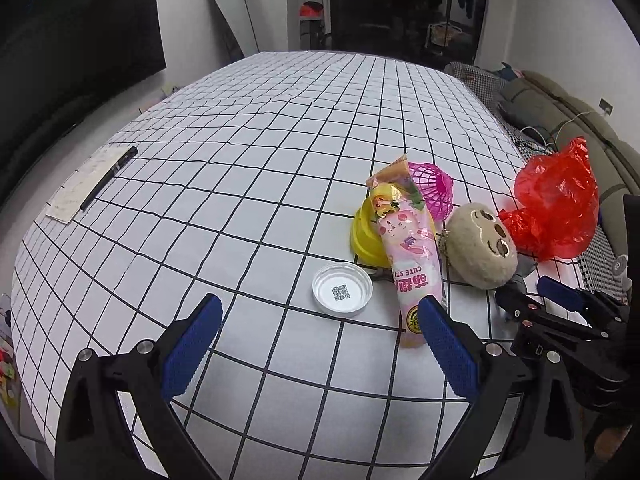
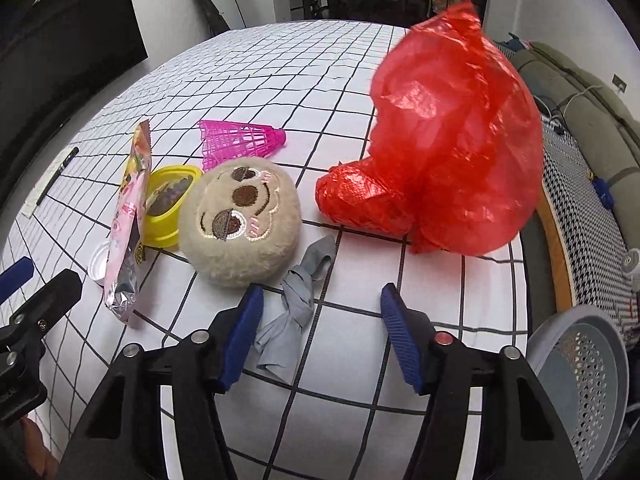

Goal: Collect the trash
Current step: 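Reach the right gripper to the grey cloth strip and grasp it, then grasp the pink snack bag with the left gripper while the right holds the cloth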

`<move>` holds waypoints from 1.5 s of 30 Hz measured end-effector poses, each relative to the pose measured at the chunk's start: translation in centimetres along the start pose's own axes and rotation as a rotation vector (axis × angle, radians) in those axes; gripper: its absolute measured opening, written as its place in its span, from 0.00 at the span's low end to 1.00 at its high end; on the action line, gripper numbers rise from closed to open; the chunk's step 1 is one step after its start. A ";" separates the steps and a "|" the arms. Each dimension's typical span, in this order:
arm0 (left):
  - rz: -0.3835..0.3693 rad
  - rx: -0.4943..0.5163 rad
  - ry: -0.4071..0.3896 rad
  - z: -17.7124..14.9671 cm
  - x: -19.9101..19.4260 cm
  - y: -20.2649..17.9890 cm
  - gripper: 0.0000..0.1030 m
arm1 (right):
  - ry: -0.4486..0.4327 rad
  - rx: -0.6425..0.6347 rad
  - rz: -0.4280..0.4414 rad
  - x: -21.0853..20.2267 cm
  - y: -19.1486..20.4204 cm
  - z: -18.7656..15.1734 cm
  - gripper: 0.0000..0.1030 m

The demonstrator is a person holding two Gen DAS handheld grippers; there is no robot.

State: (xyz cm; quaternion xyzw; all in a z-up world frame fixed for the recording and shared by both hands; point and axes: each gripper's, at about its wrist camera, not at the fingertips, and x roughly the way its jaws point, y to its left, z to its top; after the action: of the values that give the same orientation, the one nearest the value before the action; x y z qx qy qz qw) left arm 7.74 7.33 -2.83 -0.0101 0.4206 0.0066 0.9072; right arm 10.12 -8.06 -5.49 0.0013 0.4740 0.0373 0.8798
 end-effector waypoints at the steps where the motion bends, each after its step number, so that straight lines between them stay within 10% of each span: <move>1: -0.003 -0.001 0.002 0.0 0.1 0.0 0.93 | -0.004 -0.018 -0.011 0.0 0.3 0.0 0.46; 6: -0.008 0.000 -0.001 -0.1 0.0 0.0 0.93 | -0.016 -0.042 -0.012 -0.1 0.6 0.0 0.16; 32: 0.007 -0.015 0.037 2.2 2.5 -3.4 0.92 | -0.051 0.127 0.100 -4.0 -4.2 -2.5 0.15; 38: 0.029 0.018 0.059 2.4 3.7 -4.6 0.76 | -0.056 0.149 0.112 -4.0 -5.1 -2.7 0.15; 45: 0.012 0.047 0.069 2.1 3.8 -4.9 0.31 | -0.049 0.162 0.116 -3.6 -5.3 -2.7 0.15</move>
State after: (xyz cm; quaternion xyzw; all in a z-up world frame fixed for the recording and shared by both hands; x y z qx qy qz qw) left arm 11.92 2.45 -4.30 0.0136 0.4517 0.0019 0.8921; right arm 6.23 -13.64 -4.16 0.1008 0.4531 0.0495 0.8844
